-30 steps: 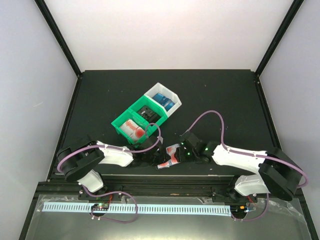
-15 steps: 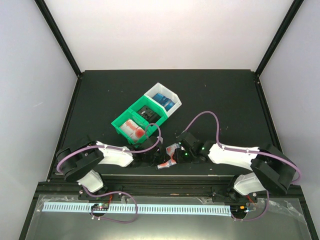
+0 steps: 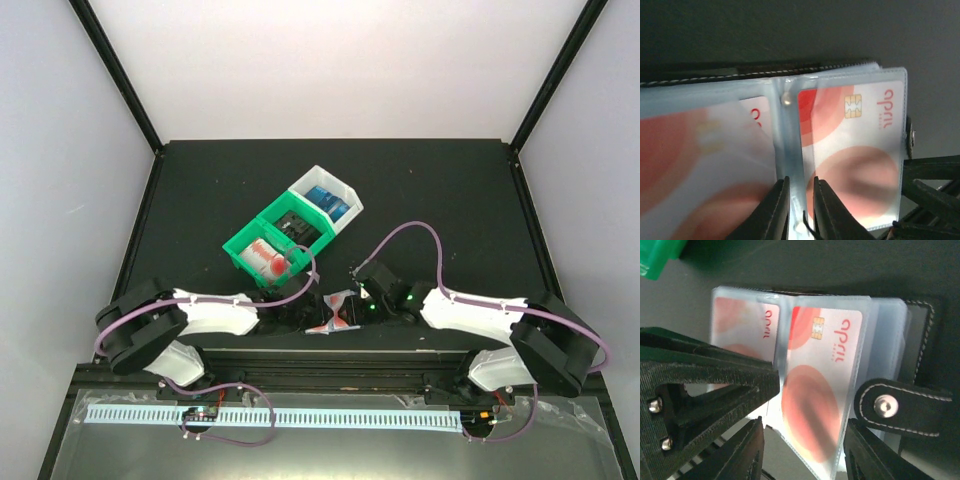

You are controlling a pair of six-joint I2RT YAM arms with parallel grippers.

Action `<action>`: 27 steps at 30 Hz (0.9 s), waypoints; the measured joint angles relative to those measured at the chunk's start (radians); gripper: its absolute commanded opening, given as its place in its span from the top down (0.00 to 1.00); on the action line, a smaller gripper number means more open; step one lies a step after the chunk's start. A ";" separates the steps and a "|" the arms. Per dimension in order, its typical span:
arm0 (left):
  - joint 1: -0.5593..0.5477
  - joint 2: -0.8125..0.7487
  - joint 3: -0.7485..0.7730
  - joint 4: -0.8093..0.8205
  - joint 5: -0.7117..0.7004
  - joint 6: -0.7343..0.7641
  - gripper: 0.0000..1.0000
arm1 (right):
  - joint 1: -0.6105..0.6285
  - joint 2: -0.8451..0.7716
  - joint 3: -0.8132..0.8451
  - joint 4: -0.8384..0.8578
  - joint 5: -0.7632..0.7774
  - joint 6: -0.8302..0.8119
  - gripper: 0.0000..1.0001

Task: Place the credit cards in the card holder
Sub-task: Insert the credit card into the card holder.

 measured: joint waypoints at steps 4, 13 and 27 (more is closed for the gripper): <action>0.000 -0.074 0.010 -0.114 -0.069 0.058 0.78 | 0.000 0.000 -0.010 0.063 -0.056 0.001 0.52; 0.002 -0.138 0.045 -0.252 -0.174 0.138 0.78 | 0.007 0.070 -0.024 0.210 -0.158 0.018 0.51; 0.090 -0.403 0.087 -0.436 -0.324 0.214 0.69 | 0.064 0.153 0.060 0.281 -0.185 0.030 0.50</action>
